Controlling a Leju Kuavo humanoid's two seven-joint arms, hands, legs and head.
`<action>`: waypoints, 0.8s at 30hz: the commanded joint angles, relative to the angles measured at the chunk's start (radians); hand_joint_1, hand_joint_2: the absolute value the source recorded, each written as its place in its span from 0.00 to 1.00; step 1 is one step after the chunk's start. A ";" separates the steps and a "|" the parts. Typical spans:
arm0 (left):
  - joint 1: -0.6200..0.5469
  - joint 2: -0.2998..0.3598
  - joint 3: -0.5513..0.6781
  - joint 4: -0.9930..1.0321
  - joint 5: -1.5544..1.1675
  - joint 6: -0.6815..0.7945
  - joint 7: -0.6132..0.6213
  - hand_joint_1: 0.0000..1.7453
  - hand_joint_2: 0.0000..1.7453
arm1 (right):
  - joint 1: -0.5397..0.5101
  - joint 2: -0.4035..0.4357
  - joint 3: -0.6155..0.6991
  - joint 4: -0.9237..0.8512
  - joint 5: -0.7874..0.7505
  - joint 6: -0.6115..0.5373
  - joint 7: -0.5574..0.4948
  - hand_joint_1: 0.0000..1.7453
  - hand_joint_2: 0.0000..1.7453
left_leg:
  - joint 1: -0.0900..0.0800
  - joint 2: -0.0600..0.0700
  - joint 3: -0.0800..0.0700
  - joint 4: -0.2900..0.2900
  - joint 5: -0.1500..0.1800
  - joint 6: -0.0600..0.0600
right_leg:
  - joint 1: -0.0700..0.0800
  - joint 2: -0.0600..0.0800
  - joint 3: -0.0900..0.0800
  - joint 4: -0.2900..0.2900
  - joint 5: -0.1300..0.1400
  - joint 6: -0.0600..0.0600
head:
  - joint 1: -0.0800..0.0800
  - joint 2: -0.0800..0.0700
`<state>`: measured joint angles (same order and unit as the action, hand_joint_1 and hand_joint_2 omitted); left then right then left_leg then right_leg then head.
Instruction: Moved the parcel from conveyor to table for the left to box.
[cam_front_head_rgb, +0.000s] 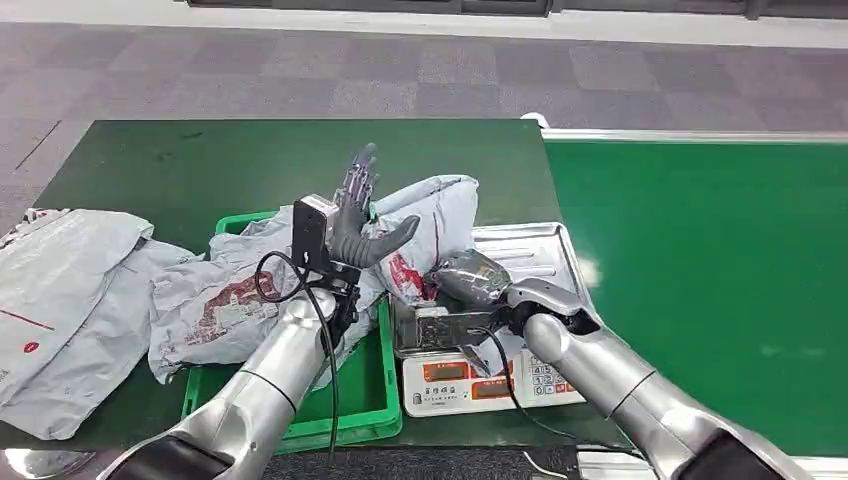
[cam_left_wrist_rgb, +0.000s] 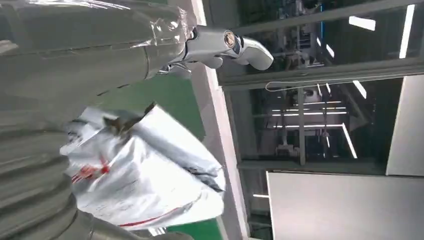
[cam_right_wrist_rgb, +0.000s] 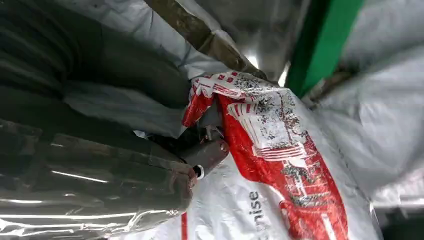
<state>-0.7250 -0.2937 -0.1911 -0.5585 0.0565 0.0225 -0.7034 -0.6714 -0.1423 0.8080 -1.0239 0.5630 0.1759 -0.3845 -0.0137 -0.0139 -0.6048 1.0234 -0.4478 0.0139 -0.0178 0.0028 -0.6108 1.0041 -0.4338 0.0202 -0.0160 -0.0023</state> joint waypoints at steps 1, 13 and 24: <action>-0.060 0.014 -0.058 0.079 0.004 0.001 0.005 0.00 1.00 | -0.073 -0.044 0.173 0.108 -0.011 0.008 0.003 1.00 1.00 | 0.002 0.000 0.002 -0.001 0.000 -0.003 | 0.002 -0.001 0.003 -0.002 0.000 -0.002 | 0.000 0.000; -0.053 0.020 -0.058 0.070 0.025 0.018 0.005 0.00 1.00 | -0.067 -0.100 0.147 0.027 -0.148 -0.008 -0.017 0.00 1.00 | 0.001 0.000 0.002 -0.001 0.000 -0.002 | 0.001 -0.001 0.003 -0.001 0.000 -0.001 | 0.000 0.000; -0.042 0.044 -0.046 0.045 0.050 0.050 0.005 0.00 1.00 | 0.200 -0.126 -0.366 -0.491 -0.251 -0.326 -0.183 0.00 1.00 | 0.002 -0.001 0.003 -0.001 -0.001 -0.004 | 0.002 -0.003 0.003 -0.001 -0.001 -0.003 | 0.000 0.000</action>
<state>-0.7335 -0.2853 -0.1995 -0.5451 0.0950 0.0519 -0.7034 -0.6419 -0.2415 0.7957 -1.1694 0.3574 -0.0150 -0.5048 -0.0138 -0.0136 -0.6046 1.0238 -0.4479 0.0138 -0.0177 0.0031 -0.6111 1.0041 -0.4336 0.0202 -0.0160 -0.0019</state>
